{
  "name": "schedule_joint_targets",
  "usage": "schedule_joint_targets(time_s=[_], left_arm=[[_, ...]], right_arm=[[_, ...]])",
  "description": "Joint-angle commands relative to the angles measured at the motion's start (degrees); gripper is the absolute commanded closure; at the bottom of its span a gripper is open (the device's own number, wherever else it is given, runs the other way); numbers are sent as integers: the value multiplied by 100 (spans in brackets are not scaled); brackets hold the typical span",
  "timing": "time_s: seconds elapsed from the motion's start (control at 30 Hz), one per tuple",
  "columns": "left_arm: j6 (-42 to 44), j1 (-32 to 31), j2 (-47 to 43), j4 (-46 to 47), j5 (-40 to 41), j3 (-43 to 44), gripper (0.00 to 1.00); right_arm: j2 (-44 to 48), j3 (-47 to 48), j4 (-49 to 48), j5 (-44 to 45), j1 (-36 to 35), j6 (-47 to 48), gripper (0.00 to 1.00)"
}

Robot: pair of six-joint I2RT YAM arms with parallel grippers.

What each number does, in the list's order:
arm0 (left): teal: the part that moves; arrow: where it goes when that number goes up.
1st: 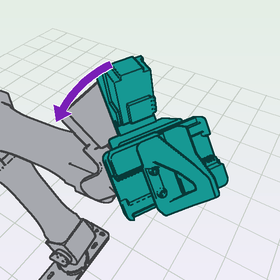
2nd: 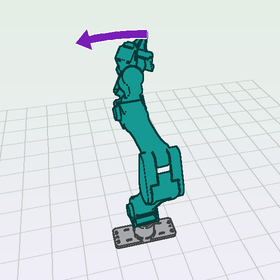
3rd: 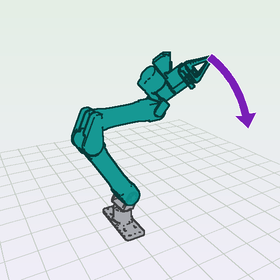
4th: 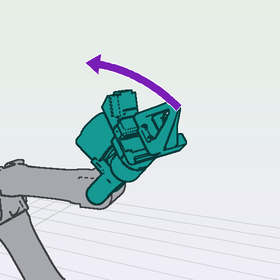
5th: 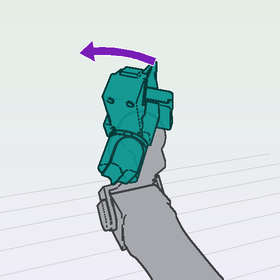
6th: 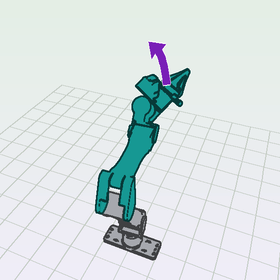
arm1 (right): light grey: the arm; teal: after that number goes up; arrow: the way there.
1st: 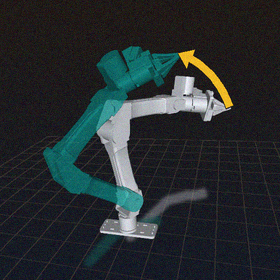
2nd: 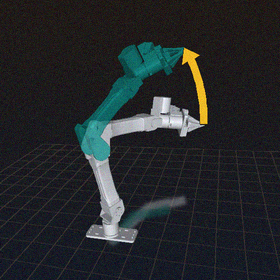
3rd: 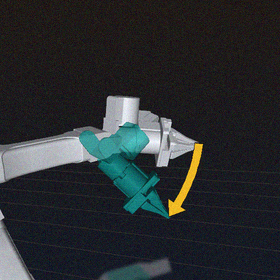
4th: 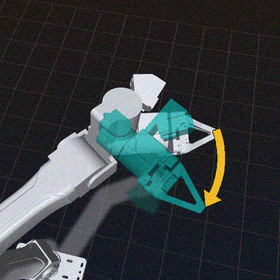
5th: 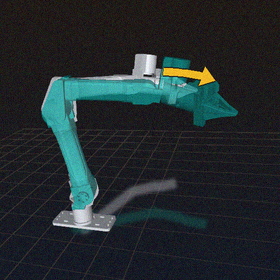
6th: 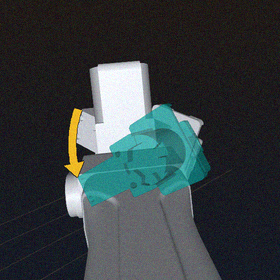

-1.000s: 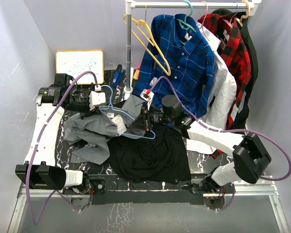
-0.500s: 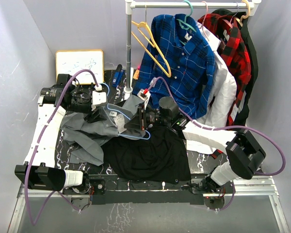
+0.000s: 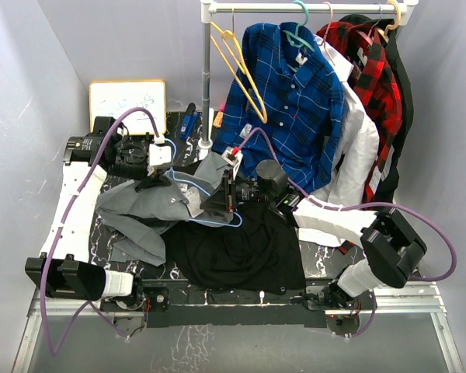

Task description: Place the shirt on the hanger

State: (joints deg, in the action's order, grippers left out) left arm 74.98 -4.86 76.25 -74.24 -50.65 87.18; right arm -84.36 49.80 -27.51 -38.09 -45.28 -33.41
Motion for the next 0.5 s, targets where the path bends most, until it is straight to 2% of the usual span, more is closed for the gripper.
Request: schedule_joint_targets(time_s=[0.0,0.1,0.23,0.37,0.47], left_arm=[[171,-217,-135,-631,-734,67,100],[-25,-217,-206,-426,-755,161,100],[437,-217,-197,-806,-885,207,100],[484,-217,-240,-821,-1005,63,100],[498,-217,-263,-820,-1018,60,100]], right_arm=[[344,316,-760,508,69,-168,95],[598,371,-75,306,83,119,71],[1448,85,385,493,276,113,4],[2308,-123,1189,684,864,299,2],[3079,-696,1235,372,1902,-247,2]])
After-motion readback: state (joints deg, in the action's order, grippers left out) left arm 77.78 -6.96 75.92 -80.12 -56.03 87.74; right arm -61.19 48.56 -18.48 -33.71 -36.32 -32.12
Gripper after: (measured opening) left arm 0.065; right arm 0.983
